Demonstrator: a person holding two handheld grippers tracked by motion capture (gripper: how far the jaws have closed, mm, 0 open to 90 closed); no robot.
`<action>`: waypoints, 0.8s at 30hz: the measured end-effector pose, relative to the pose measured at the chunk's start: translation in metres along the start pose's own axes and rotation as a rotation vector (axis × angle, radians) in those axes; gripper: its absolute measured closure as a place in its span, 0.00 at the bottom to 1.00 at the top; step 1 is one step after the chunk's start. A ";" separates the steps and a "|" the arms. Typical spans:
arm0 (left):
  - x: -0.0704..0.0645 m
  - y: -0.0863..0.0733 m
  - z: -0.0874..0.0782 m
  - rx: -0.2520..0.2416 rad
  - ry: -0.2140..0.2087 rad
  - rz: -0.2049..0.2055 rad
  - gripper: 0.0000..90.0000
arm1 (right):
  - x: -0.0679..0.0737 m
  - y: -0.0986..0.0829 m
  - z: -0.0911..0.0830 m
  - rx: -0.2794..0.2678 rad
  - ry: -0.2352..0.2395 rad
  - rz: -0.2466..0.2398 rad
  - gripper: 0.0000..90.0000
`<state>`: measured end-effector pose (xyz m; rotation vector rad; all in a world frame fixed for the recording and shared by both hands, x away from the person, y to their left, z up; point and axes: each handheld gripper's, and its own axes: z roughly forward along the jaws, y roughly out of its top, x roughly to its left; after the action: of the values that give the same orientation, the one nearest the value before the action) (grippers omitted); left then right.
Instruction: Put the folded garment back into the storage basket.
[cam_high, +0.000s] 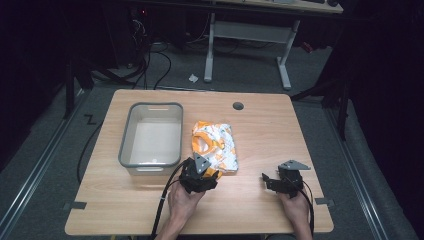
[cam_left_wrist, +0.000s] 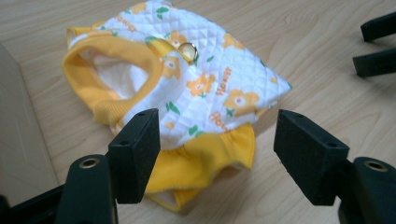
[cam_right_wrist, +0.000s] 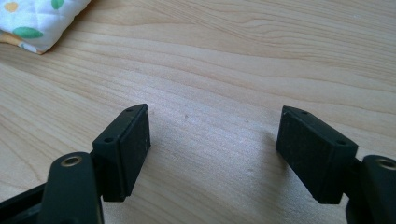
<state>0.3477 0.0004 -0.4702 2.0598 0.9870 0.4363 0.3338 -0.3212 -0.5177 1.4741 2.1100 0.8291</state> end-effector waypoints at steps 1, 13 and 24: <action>0.001 0.003 0.002 0.006 -0.002 -0.006 0.35 | 0.000 0.000 0.000 -0.001 0.000 -0.002 0.29; 0.014 0.020 0.030 0.096 -0.008 -0.075 0.35 | 0.000 0.000 0.000 -0.001 0.001 -0.003 0.29; 0.026 0.040 0.052 0.137 0.023 -0.097 0.35 | 0.000 0.000 0.000 -0.001 0.000 -0.002 0.29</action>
<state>0.4148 -0.0221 -0.4725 2.1210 1.1532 0.3509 0.3338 -0.3213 -0.5177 1.4711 2.1112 0.8291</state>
